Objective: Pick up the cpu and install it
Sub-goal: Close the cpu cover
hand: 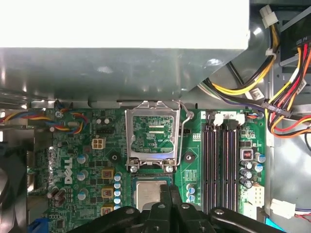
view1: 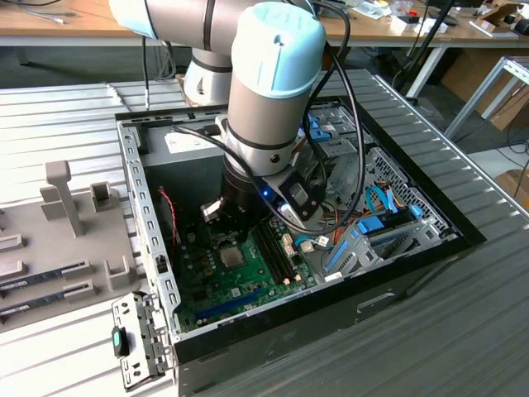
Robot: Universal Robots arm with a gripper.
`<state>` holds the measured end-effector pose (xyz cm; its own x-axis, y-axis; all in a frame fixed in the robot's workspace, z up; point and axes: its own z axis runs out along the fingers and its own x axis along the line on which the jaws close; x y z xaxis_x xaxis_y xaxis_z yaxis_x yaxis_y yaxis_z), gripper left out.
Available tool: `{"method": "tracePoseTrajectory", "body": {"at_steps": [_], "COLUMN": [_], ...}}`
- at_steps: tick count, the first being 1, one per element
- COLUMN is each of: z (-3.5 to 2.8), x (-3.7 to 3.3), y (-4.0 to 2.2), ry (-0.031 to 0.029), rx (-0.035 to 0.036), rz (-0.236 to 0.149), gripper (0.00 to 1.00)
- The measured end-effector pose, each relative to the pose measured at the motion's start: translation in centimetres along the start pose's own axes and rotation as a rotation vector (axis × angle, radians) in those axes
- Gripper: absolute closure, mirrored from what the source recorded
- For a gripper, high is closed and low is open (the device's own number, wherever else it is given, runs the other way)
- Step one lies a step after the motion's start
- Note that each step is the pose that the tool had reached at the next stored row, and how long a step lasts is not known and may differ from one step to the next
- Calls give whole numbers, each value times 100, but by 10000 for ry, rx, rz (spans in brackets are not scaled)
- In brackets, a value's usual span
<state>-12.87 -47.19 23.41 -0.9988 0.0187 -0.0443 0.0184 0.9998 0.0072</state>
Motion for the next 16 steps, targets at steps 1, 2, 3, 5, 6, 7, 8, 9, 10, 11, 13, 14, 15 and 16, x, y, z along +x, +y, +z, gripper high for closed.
{"method": "tracePoseTrajectory", "body": {"at_steps": [1, 2, 3, 5, 6, 7, 8, 9, 10, 11, 13, 14, 15, 16], "z": [1, 1, 1, 1, 1, 2, 2, 2, 2, 3, 4, 4, 4, 5], "x": [-4, -9, -11, -18, -20, -24, -28, -38, -44, -56, -65, -72, -78, -83], "y": [5, 12, 16, 25, 28, 34, 39, 49, 54, 67, 78, 87, 95, 100], "ry": [0, 0, 0, 0, 0, -1, 0, 0, 0, 0, 0, 0, 0, 0], "rx": [-1, -1, -1, 0, 0, -1, 0, 0, 0, 0, 0, 0, 0, 0], "rz": [0, 0, 0, 0, 0, 1, 0, -1, 0, 0, 0, 0, 0, 0], "gripper": [89, 89, 89, 89, 89, 89, 89, 89, 89, 89, 89, 89, 89, 89]}}
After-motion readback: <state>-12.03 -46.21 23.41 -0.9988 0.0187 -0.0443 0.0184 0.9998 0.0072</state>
